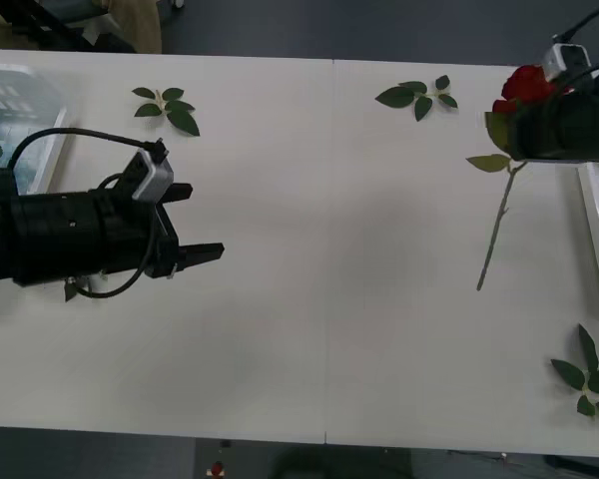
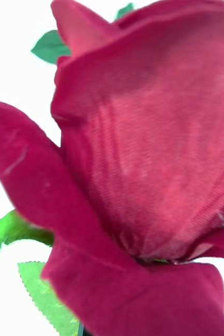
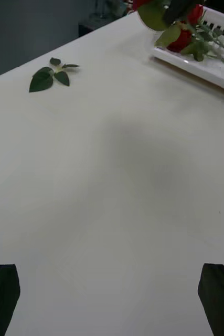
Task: Put the red flowers into the right box and the blue flowers into the left box
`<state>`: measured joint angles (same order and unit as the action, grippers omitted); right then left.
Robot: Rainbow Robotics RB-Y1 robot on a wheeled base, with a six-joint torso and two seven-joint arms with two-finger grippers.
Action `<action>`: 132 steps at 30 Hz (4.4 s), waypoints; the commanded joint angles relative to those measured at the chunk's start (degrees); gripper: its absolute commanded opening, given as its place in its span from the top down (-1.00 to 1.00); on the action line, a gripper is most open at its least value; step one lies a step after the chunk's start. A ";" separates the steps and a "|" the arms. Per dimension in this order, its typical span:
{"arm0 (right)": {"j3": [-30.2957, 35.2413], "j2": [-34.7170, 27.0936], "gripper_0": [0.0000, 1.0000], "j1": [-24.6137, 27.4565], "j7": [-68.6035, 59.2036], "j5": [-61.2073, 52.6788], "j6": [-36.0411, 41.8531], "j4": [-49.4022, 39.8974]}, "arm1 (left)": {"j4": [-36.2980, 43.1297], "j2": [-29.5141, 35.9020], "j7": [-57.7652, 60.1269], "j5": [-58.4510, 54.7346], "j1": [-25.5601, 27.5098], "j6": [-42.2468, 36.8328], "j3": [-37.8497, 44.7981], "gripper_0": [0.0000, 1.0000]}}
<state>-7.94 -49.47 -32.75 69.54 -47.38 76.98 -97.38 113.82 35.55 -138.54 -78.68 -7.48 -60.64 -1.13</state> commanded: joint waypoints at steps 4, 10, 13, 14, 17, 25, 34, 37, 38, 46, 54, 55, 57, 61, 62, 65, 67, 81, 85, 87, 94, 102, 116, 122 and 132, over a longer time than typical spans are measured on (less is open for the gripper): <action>6.09 -5.37 1.00 0.76 12.46 -1.75 -0.69 3.16 | 2.02 -6.10 5.03 6.17 -3.06 -5.10 4.21 -1.00; 8.12 -9.68 1.00 0.67 20.81 -3.86 -4.91 11.86 | 2.11 -11.46 5.12 11.79 -3.33 -7.30 5.44 -1.00; 8.64 -11.70 1.00 0.67 25.12 -4.30 -6.49 15.64 | 2.02 -13.49 5.03 13.20 -3.42 -7.39 5.53 -1.00; 8.64 -12.14 1.00 0.67 26.09 -4.38 -6.75 16.26 | 2.11 -13.66 5.12 13.46 -3.50 -7.39 5.35 -1.00; 8.64 -14.25 1.00 0.76 30.92 -5.09 -8.60 20.48 | 2.02 -14.10 5.03 14.17 -3.77 -7.48 4.47 -1.00; 8.64 -17.76 1.00 0.67 42.61 -5.26 -13.61 29.97 | 2.02 -13.75 5.03 13.29 -3.86 -7.30 3.33 -1.00; 8.56 -18.64 1.00 0.67 49.11 -2.45 -19.76 36.74 | 2.02 -13.75 5.03 13.29 -3.77 -6.95 2.89 -1.00; 6.97 -18.38 1.00 0.67 49.38 -1.31 -22.84 38.85 | 2.02 -13.75 5.03 13.29 -3.77 -6.95 2.89 -1.00; 5.92 -18.29 1.00 0.67 49.38 -0.78 -24.77 39.64 | 2.02 -13.75 5.03 13.29 -3.77 -6.95 2.89 -1.00; 2.58 -17.33 1.00 0.32 49.20 -0.43 -30.04 42.54 | 2.02 -13.75 5.03 13.29 -3.77 -6.95 2.89 -1.00; 2.49 -17.15 0.80 0.24 49.55 -0.34 -29.52 42.63 | 2.02 -13.75 5.03 13.29 -3.77 -6.95 2.89 -1.00; 2.49 -17.15 0.34 0.24 49.64 -0.52 -29.52 42.63 | 2.02 -13.75 5.03 13.29 -3.77 -6.95 2.89 -1.00; 2.49 -17.15 -0.19 0.24 49.73 -0.87 -29.61 42.63 | 2.02 -13.75 5.03 13.29 -3.77 -6.95 2.89 -1.00; 2.49 -17.15 -0.65 0.24 50.43 -1.40 -29.52 42.63 | 2.02 -13.75 5.03 13.29 -3.77 -6.95 2.89 -1.00; 2.49 -17.15 -0.68 0.24 50.69 -1.57 -29.17 42.54 | 2.02 -13.75 5.03 13.29 -3.77 -6.95 2.89 -1.00; 2.49 -17.15 -0.72 0.15 51.13 -1.92 -28.37 42.54 | 2.02 -13.75 5.03 13.29 -3.77 -6.95 2.89 -1.00; 2.58 -17.15 -0.74 0.06 51.57 -2.19 -28.02 42.63 | 2.02 -13.75 5.03 13.29 -3.77 -6.95 2.89 -1.00; 12.42 -16.89 -0.81 1.73 55.27 -11.77 -12.12 35.68 | 2.02 -13.75 5.03 13.29 -3.77 -6.95 2.89 -1.00; 19.54 -16.53 -0.83 6.92 56.50 -16.60 -6.49 28.21 | 2.02 -13.75 5.03 13.29 -3.77 -6.95 2.89 -1.00; 23.76 -15.66 -0.82 10.34 57.02 -18.53 -3.77 24.08 | 2.02 -13.75 5.03 13.29 -3.77 -6.95 2.89 -1.00; 39.58 -9.33 -0.83 21.42 58.52 -22.58 5.64 8.26 | 2.02 -13.75 5.03 13.29 -3.77 -6.95 2.89 -1.00; 46.26 -2.38 -0.83 24.76 63.97 -28.82 10.03 -0.18 | 2.02 -13.75 5.03 13.29 -3.77 -6.95 2.89 -1.00; 38.79 1.92 -0.83 26.51 75.66 -45.52 -0.34 -1.32 | 2.02 -13.75 5.03 13.29 -3.77 -6.95 2.89 -1.00; 31.41 2.89 -0.83 26.87 78.82 -47.63 -7.72 -2.73 | 2.02 -13.75 5.03 13.29 -3.77 -6.95 2.89 -1.00; 18.31 8.78 -0.83 23.70 79.17 -39.28 -18.18 -4.92 | 2.02 -13.75 5.03 13.29 -3.77 -6.95 2.89 -1.00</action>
<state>12.43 -42.18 -6.83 147.15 -88.89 60.26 -100.93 113.90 20.75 -135.36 -64.88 -9.84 -67.90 1.48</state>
